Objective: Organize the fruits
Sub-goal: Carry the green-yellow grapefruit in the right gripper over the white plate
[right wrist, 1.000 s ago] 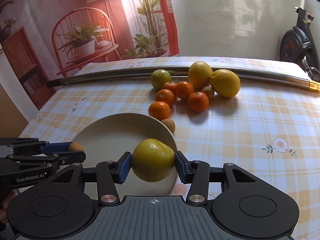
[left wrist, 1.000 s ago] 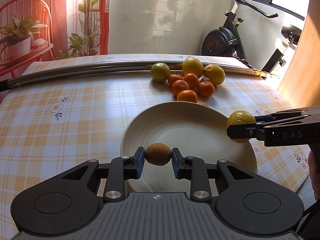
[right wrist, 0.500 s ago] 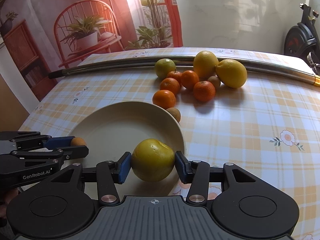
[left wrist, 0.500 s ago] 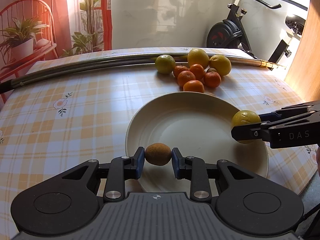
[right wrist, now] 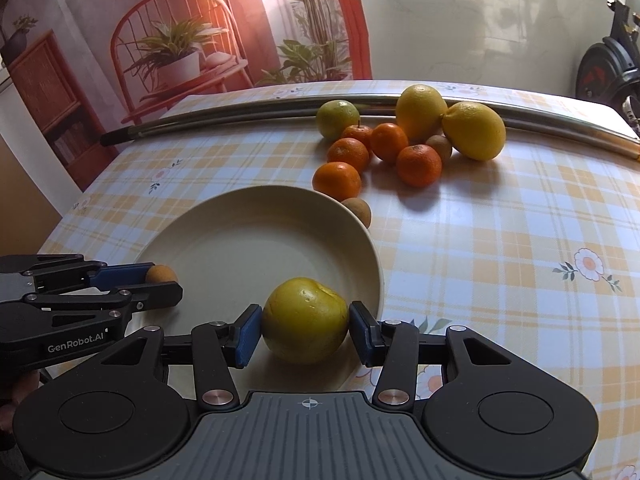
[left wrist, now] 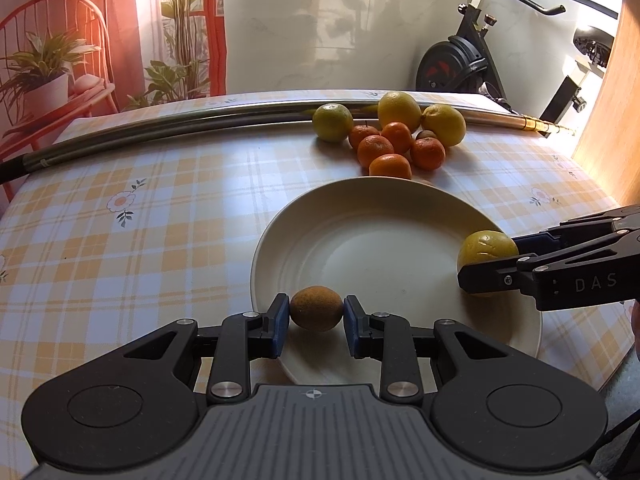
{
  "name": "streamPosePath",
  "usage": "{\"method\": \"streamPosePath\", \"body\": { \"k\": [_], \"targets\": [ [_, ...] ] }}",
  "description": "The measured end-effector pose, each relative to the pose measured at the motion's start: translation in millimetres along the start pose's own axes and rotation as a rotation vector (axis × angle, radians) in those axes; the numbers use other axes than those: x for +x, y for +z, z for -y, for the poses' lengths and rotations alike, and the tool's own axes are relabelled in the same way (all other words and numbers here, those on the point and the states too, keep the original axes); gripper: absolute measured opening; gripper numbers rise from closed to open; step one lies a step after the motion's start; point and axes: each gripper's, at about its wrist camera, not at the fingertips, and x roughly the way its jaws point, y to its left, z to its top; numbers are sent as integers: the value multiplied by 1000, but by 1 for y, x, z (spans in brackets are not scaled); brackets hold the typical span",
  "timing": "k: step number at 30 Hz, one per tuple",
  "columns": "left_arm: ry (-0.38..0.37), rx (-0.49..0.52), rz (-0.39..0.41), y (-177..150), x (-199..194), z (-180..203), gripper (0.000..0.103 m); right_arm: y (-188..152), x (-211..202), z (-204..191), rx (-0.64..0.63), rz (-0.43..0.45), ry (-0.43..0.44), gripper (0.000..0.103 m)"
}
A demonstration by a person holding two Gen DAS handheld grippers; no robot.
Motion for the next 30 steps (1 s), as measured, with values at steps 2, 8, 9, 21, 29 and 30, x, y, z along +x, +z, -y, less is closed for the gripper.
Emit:
{"method": "streamPosePath", "body": {
  "k": [2, 8, 9, 21, 29, 30],
  "targets": [
    [2, 3, -1, 0, 0, 1, 31, 0, 0, 0, -1, 1, 1, 43],
    [8, 8, -1, 0, 1, 1, 31, -1, -1, 1, 2, 5, 8, 44],
    [7, 7, -1, 0, 1, 1, 31, -1, -1, 0, 2, 8, 7, 45],
    [2, -10, 23, -3, -3, -3, 32, 0, -10, 2, 13, 59, 4, 50],
    [11, -19, 35, -4, -8, -4, 32, 3, -16, 6, 26, 105, -4, 52],
    [12, -20, 37, -4, -8, -4, 32, 3, -17, 6, 29, 110, -5, 52]
  ]
}}
